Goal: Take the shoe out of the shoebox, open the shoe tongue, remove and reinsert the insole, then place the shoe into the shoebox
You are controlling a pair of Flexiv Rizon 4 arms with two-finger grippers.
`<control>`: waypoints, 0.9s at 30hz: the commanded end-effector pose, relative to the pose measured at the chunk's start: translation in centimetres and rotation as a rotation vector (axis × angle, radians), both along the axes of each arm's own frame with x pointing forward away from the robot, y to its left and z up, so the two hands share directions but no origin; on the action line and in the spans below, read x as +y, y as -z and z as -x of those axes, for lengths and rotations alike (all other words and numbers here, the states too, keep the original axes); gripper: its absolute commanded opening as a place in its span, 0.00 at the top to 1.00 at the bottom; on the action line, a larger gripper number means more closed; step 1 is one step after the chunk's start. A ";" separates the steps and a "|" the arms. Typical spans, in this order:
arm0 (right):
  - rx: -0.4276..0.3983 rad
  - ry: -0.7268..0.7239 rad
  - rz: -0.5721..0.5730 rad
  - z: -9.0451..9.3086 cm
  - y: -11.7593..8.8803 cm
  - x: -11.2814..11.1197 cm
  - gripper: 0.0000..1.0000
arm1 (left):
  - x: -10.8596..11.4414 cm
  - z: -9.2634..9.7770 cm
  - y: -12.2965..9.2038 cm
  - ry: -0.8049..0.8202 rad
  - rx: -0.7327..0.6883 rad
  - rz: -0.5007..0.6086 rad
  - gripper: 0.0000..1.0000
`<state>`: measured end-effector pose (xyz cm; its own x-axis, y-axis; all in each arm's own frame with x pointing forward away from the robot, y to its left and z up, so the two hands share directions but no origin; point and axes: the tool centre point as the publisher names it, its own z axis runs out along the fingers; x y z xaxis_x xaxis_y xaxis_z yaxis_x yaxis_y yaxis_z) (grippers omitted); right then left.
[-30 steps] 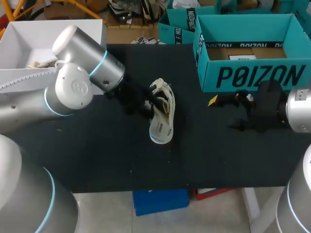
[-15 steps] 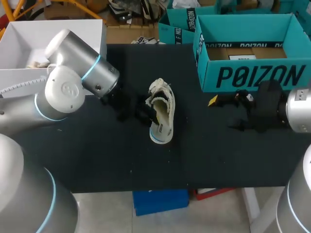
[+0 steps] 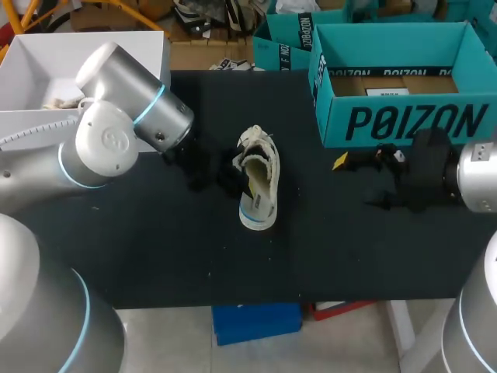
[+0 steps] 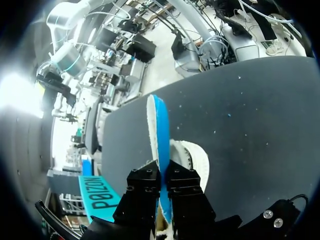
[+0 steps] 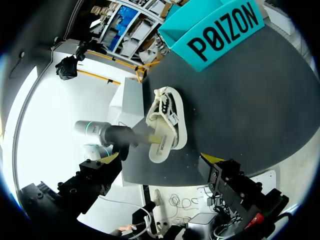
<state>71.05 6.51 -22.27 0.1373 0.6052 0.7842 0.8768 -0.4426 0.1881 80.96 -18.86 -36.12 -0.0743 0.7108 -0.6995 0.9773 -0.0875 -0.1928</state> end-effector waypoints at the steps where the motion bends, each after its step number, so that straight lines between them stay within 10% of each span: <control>1: 0.001 0.000 0.001 0.0 -0.1 0.0 0.00 | -0.4 -0.4 0.6 -0.011 -0.010 -0.005 1.00; 24: 0.001 0.000 0.001 0.0 -0.1 0.0 0.00 | -0.1 -4.0 2.2 -0.126 -0.054 -0.035 1.00; 27: 0.001 0.000 0.001 0.0 -0.1 0.0 0.00 | 0.0 -3.5 1.8 -0.125 -0.054 -0.024 0.67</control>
